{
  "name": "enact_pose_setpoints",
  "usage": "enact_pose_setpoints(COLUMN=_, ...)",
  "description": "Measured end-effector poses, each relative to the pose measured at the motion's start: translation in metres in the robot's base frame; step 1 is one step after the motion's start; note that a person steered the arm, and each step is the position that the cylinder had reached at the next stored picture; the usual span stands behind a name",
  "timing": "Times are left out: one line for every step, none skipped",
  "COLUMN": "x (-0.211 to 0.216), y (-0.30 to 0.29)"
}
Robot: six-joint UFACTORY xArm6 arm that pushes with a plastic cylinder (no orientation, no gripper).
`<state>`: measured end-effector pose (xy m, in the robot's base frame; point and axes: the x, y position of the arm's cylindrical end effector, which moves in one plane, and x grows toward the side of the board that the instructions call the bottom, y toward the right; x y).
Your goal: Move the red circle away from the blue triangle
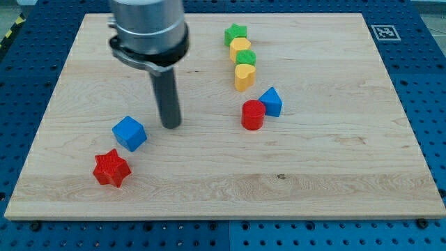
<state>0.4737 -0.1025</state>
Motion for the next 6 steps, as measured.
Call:
enact_pose_setpoints(x=0.008, y=-0.021)
enact_pose_setpoints(x=0.037, y=-0.040)
enact_pose_setpoints(x=0.046, y=-0.050)
enact_pose_setpoints(x=0.031, y=-0.007)
enact_pose_setpoints(x=0.051, y=0.073)
enact_pose_setpoints(x=0.083, y=0.154)
